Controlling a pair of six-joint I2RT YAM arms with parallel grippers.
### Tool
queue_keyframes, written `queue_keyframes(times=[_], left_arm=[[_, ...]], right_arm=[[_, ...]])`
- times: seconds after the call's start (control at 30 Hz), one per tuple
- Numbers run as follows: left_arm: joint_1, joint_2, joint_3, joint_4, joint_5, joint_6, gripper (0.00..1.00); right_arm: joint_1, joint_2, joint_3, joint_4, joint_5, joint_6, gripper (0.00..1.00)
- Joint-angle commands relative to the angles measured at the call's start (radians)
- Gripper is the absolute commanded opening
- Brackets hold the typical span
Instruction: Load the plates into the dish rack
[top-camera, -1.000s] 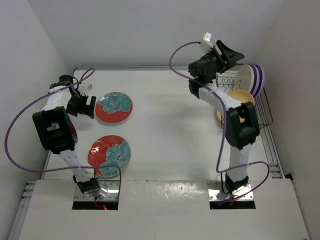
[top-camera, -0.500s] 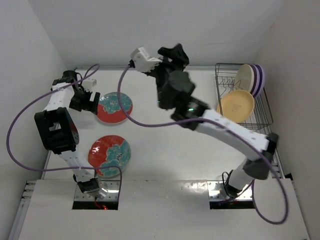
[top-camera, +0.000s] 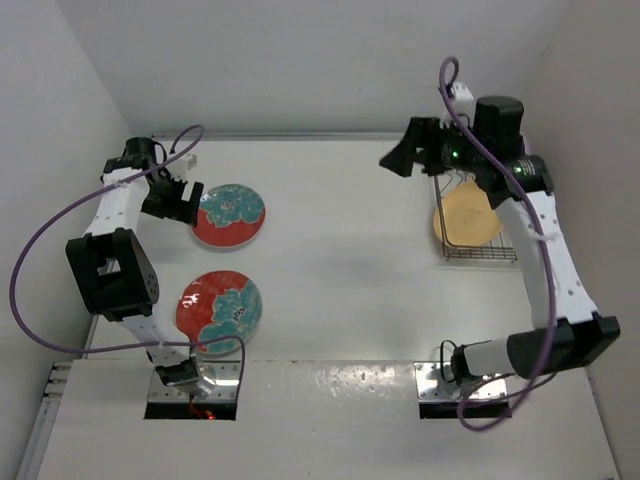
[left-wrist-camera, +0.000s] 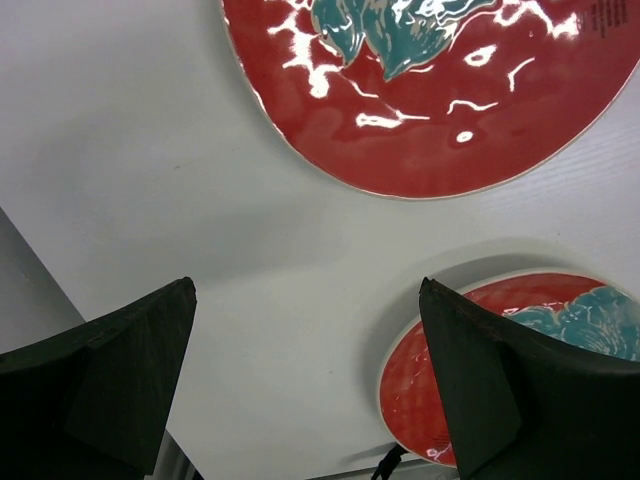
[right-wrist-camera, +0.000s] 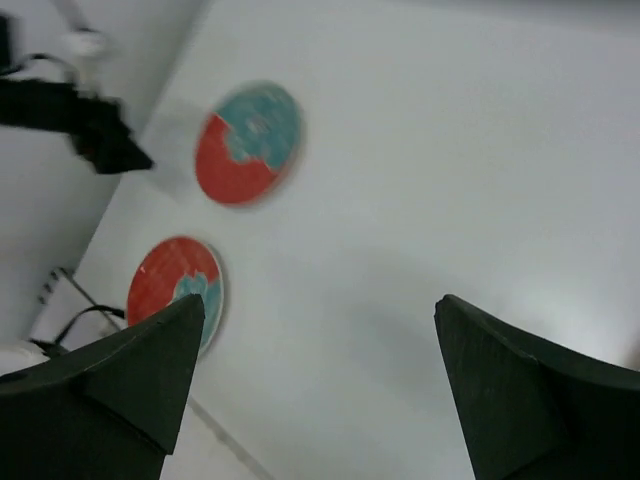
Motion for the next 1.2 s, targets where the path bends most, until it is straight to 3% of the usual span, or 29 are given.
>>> queue_keyframes(times=[0.0,0.13,0.17,0.27,0.43,0.6,0.83,1.17], left_arm=[[-0.006,-0.028,-0.026,-0.004,0.017,0.017,0.98],[-0.006,-0.028,-0.026,-0.004,0.017,0.026,0.98],[-0.006,-0.028,-0.026,-0.004,0.008,0.026,0.98],[-0.006,-0.018,-0.026,-0.004,0.008,0.026,0.98],[-0.015,-0.007,-0.017,-0.004,0.008,0.026,0.98],[-0.015,0.002,-0.017,-0.004,-0.012,0.026,0.98],[-0.015,0.012,-0.017,-0.004,-0.021,0.017,0.98],[-0.015,0.012,-0.026,-0.004,-0.052,0.008,0.98]], right_arm=[[-0.194,-0.037,-0.182,-0.079,-0.157,0.294,0.96],[-0.296,-0.147,-0.304,-0.166,0.171,0.267,0.92],[-0.328,-0.157,-0.309,-0.187,0.348,0.246,0.91],[-0.417,-0.171,-0.334,-0.261,0.498,0.190,0.86],[-0.530,-0.115,-0.363,-0.264,0.550,0.127,0.73],[-0.632,-0.019,-0.369,-0.208,0.599,0.100,0.71],[-0.672,0.165,-0.352,-0.143,0.498,0.060,0.66],[-0.675,0.123,-0.496,-0.005,0.388,0.055,0.31]])
